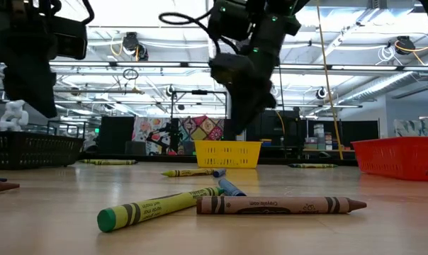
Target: Sort crayons
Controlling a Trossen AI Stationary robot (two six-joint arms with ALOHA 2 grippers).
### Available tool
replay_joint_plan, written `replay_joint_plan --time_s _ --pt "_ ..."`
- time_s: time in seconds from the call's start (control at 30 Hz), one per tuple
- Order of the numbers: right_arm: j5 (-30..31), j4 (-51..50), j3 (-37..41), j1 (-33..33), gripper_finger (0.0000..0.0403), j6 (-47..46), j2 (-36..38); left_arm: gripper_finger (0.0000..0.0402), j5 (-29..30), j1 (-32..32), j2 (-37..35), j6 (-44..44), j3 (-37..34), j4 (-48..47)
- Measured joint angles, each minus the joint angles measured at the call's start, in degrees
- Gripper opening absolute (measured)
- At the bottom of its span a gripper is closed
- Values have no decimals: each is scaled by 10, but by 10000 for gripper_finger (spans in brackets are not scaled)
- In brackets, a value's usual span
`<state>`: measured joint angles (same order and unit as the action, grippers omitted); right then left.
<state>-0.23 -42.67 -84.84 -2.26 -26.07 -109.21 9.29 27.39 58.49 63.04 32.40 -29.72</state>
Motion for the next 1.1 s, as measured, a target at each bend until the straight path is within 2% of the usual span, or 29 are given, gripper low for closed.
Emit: replay_joint_plan --time_s 0.13,0.27,0.43,0.63,0.8,1.1 --pt "1 -58 0 23 91 -4 0 169 -1 22 0 42 0 0" --pt "1 -69 0 51 91 -22 0 169 -2 41 16 77 0 2" --pt "22 -69 0 93 91 -63 0 169 -40 65 61 86 0 31" --pt "34 -69 0 132 91 -145 0 169 -45 70 105 28 12 82" --pt "34 -67 0 165 91 -210 0 169 -39 70 122 -31 33 83" --pt "46 -82 0 217 91 -274 0 169 -33 62 124 -36 36 69"
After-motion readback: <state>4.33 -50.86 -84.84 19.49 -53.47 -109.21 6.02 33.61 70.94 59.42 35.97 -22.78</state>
